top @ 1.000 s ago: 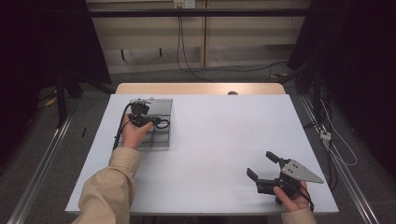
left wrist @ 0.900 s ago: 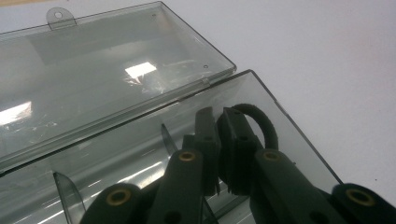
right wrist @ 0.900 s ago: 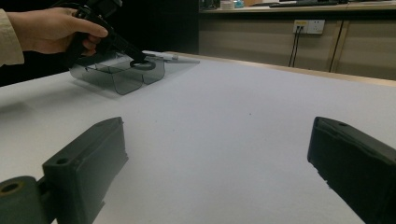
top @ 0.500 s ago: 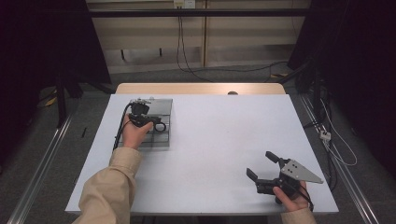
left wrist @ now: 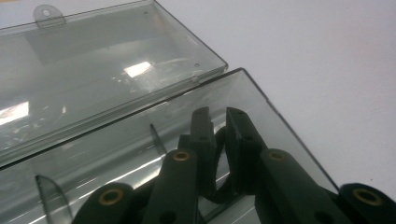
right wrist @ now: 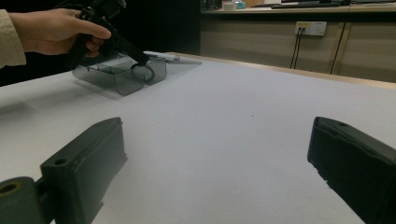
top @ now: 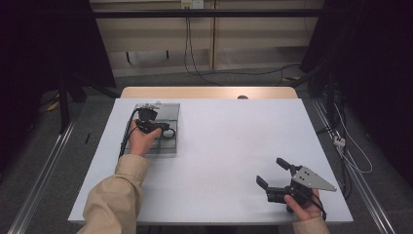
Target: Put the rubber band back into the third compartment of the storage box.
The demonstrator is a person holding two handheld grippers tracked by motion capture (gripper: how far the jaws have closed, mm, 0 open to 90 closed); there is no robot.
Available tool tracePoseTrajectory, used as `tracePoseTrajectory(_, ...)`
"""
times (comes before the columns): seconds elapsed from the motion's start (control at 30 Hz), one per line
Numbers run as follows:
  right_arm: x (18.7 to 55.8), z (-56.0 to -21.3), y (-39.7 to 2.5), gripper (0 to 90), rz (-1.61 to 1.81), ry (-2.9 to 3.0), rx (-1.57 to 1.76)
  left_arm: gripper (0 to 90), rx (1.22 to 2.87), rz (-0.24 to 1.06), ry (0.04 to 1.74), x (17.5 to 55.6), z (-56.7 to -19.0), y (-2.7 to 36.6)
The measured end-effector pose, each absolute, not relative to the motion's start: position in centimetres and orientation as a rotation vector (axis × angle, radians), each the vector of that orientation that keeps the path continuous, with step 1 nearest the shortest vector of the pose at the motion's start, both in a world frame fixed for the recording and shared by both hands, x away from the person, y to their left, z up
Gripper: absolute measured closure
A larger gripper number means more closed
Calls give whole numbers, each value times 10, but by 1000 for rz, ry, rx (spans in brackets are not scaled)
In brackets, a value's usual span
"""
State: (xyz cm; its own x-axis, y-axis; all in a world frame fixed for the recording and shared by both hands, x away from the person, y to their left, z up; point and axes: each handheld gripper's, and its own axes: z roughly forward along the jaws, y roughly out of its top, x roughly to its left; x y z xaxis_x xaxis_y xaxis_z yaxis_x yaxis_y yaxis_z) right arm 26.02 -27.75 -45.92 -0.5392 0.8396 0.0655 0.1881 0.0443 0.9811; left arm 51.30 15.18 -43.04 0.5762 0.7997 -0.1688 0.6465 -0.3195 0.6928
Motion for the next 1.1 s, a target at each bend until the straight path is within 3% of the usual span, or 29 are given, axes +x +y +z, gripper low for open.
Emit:
tracePoseTrajectory(0.13, 260, -459, -278, 35, 1535, 1775, 1036, 806, 2054, 278, 1155, 513, -430, 153)
tracePoseTrajectory(0.7, 259, -459, -278, 35, 1522, 1777, 1039, 508, 1978, 232, 1062, 486, -402, 171)
tracePoseTrajectory(1.1, 258, -458, -278, 34, 1519, 1776, 1035, 384, 1987, 189, 971, 454, -395, 172)
